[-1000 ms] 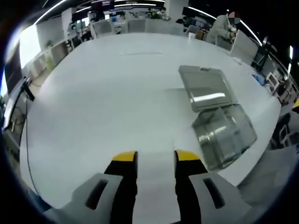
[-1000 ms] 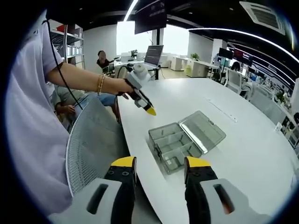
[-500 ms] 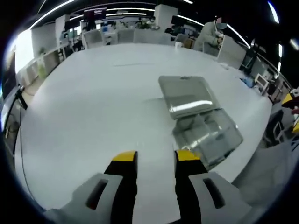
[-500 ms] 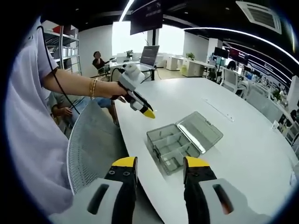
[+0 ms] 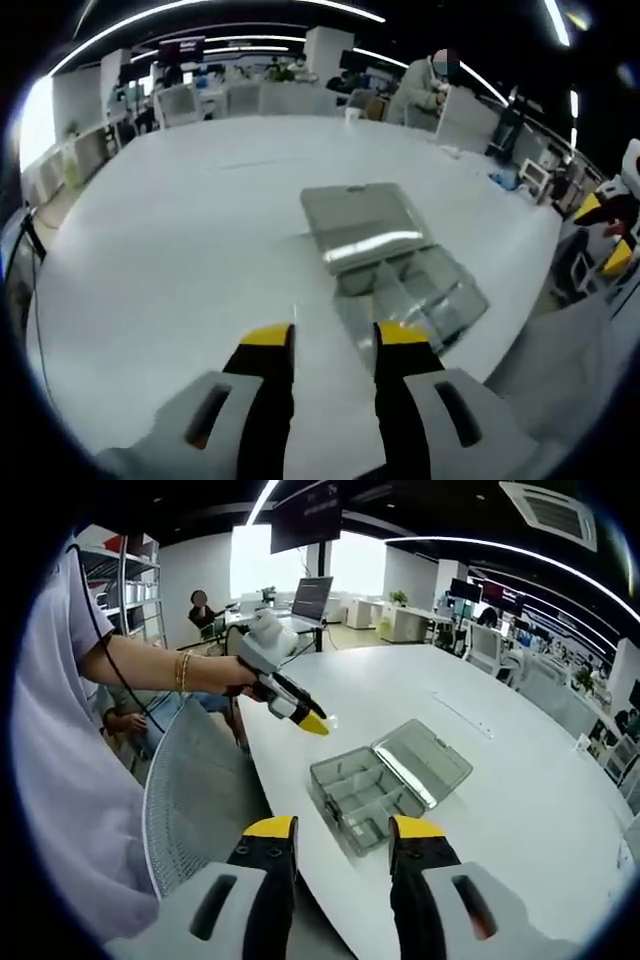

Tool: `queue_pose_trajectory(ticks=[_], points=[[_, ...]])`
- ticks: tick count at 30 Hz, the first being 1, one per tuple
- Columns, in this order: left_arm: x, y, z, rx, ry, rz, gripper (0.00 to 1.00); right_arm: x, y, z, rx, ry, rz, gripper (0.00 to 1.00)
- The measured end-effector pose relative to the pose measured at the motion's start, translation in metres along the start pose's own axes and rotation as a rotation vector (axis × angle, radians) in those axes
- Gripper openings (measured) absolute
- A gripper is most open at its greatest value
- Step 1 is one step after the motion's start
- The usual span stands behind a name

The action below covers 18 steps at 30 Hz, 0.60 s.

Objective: Insert the divider into the dual guide fixture by aligning both edges with the guide slots and pushing it downward to the bottom, including one-sided entry, uneven engagement, binding, and posture correction.

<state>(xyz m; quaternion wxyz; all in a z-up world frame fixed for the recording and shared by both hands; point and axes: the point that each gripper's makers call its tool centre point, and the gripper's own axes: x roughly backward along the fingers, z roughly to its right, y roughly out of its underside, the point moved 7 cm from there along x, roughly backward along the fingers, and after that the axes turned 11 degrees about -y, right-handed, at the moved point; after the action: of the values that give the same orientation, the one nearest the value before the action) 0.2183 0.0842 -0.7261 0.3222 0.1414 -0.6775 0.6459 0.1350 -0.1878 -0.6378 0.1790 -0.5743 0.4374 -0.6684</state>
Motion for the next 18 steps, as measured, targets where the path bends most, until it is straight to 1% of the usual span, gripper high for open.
queue_pose_trajectory(ticks=[9, 14, 18], points=[[0.011, -0.008, 0.023, -0.039, 0.068, 0.053, 0.28, -0.002, -0.005, 0.001, -0.037, 0.02, 0.003, 0.31], [0.015, -0.012, 0.031, -0.065, 0.095, 0.074, 0.28, -0.005, -0.009, 0.001, -0.057, 0.019, 0.008, 0.31], [0.018, -0.016, 0.037, -0.09, 0.123, 0.097, 0.28, -0.008, -0.011, 0.004, -0.09, 0.019, 0.02, 0.3]])
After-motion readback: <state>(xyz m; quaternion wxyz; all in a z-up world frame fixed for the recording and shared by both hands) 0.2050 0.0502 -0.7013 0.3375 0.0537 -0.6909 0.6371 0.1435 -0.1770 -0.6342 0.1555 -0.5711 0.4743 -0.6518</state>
